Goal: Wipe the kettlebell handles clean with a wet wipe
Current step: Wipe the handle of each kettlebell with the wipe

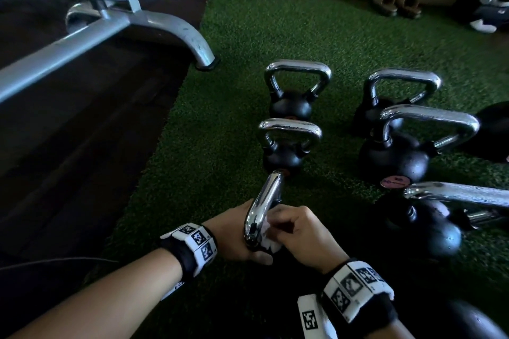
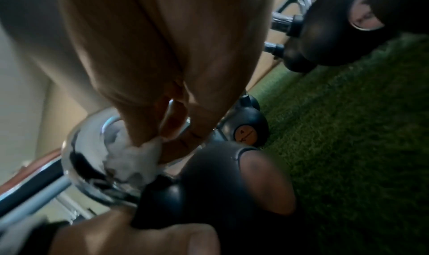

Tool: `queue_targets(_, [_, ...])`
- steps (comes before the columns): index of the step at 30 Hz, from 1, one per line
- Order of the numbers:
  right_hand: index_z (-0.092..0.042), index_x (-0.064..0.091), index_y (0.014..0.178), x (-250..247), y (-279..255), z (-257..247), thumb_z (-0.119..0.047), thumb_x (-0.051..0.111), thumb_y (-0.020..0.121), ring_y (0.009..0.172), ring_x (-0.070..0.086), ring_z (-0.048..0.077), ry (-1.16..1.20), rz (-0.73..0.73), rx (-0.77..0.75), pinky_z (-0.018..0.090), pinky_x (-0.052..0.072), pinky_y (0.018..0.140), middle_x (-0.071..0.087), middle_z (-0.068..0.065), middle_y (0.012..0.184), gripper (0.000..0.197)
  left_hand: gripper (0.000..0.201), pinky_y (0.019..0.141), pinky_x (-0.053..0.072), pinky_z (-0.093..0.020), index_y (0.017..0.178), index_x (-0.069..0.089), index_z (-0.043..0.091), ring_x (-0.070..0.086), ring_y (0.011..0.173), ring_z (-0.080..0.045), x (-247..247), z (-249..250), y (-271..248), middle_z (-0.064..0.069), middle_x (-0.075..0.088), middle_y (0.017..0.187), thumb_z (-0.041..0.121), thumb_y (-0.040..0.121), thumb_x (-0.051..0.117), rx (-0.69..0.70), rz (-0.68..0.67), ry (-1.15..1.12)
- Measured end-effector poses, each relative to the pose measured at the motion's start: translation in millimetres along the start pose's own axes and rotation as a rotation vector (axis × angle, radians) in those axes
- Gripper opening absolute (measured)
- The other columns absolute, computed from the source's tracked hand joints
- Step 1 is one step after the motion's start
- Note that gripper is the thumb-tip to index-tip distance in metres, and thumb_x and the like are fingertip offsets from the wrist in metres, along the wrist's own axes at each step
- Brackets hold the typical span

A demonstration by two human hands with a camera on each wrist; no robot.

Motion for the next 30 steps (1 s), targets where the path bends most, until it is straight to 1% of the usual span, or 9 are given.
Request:
queue_targets(4, [-0.016, 0.082, 0.098, -0.7, -1.1, -0.8, -0.001, 0.075, 0.086, 0.100, 0.072, 0.005, 0.031, -0.007, -0.006, 0.025, 0.055, 0.089, 0.076, -0.008, 0.105, 0.020, 0.052, 0.099, 0.041, -0.019, 0.111, 0.047, 0.050, 0.043, 0.101, 0.013, 0.2, -2.1, -1.5, 0.038, 0.043, 0.109, 0.043, 0.079, 0.087, -0.015, 0.034, 0.050])
queue_targets(7, [-0.018, 0.082, 0.098, -0.2, 1.1, -3.9, -0.005, 0.075, 0.086, 0.096, 0.072, 0.003, -0.054, -0.005, -0.027, 0.025, 0.057, 0.086, 0.077, -0.009, 0.102, 0.019, 0.056, 0.109, 0.043, -0.027, 0.123, 0.056, 0.043, 0.043, 0.123, 0.001, 0.3, -5.8, -5.7, 0.019, 0.048, 0.131, 0.047, 0.077, 0.088, -0.035, 0.067, 0.044])
queue_targets(10, [-0.015, 0.081, 0.095, 5.2, -4.3, -2.1, -0.002, 0.072, 0.090, 0.094, 0.076, 0.016, 0.164, -0.027, 0.040, 0.034, 0.060, 0.087, 0.080, 0.001, 0.098, 0.017, 0.056, 0.113, 0.043, -0.034, 0.126, 0.061, 0.037, 0.047, 0.132, -0.012, 2.2, -4.7, -3.8, 0.008, 0.052, 0.142, 0.052, 0.078, 0.085, 0.004, 0.064, 0.101])
queue_targets(13, [-0.008, 0.079, 0.093, 11.6, -11.4, 9.2, 0.001, 0.070, 0.091, 0.086, 0.075, 0.025, 0.491, 0.044, 0.168, 0.037, 0.059, 0.080, 0.079, 0.014, 0.095, 0.013, 0.055, 0.104, 0.049, -0.040, 0.119, 0.048, 0.045, 0.054, 0.120, -0.015, 5.6, -8.5, -1.6, 0.005, 0.056, 0.132, 0.060, 0.077, 0.080, 0.003, 0.095, 0.123])
queue_targets(16, [-0.002, 0.075, 0.091, 14.4, -10.0, 19.4, 0.008, 0.065, 0.091, 0.075, 0.074, 0.024, 0.791, 0.169, 0.244, 0.032, 0.059, 0.067, 0.077, 0.020, 0.089, 0.014, 0.042, 0.113, 0.043, -0.040, 0.107, 0.057, 0.039, 0.045, 0.135, -0.021, 11.6, -8.1, -0.1, 0.002, 0.048, 0.148, 0.064, 0.079, 0.074, 0.030, 0.089, 0.206])
queue_targets(19, [-0.005, 0.072, 0.087, 16.1, -10.3, 18.6, 0.010, 0.061, 0.090, 0.066, 0.074, 0.021, 0.980, 0.191, 0.254, 0.029, 0.060, 0.059, 0.076, 0.017, 0.082, 0.019, 0.052, 0.114, 0.042, -0.037, 0.118, 0.064, 0.039, 0.041, 0.138, -0.017, 14.5, -10.4, -0.8, 0.006, 0.044, 0.151, 0.068, 0.077, 0.073, 0.028, 0.105, 0.223])
queue_targets(22, [-0.005, 0.072, 0.088, 15.8, -15.2, 13.7, 0.005, 0.068, 0.083, 0.069, 0.074, 0.023, 0.976, 0.184, 0.232, 0.032, 0.061, 0.063, 0.076, 0.018, 0.085, 0.011, 0.073, 0.110, 0.046, -0.034, 0.133, 0.055, 0.042, 0.042, 0.135, -0.009, 10.1, -12.4, -3.7, 0.009, 0.043, 0.147, 0.067, 0.069, 0.080, -0.005, 0.158, 0.131])
queue_targets(25, [-0.004, 0.069, 0.087, 8.6, -13.7, 21.9, 0.010, 0.067, 0.087, 0.064, 0.072, 0.023, 0.907, 0.331, 0.247, 0.033, 0.059, 0.060, 0.074, 0.016, 0.079, 0.014, 0.073, 0.108, 0.047, -0.035, 0.132, 0.057, 0.034, 0.045, 0.131, -0.007, 13.4, -12.3, 0.5, 0.010, 0.047, 0.145, 0.063, 0.069, 0.082, 0.013, 0.146, 0.156])
queue_targets(30, [-0.004, 0.063, 0.083, 1.0, -14.4, 25.7, 0.007, 0.078, 0.078, 0.066, 0.071, 0.026, 0.943, 0.447, 0.245, 0.037, 0.059, 0.064, 0.073, 0.018, 0.079, 0.019, 0.098, 0.105, 0.050, -0.043, 0.142, 0.050, 0.028, 0.054, 0.128, -0.022, 19.6, -33.7, 2.0, 0.000, 0.048, 0.142, 0.076, 0.061, 0.078, -0.094, 0.149, 0.169])
Point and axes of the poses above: each hand's wrist, its own y-axis towards the middle knuckle, its own x-axis out of the palm, z = x × y, the point moved 8 cm from there along y, towards the middle knuckle
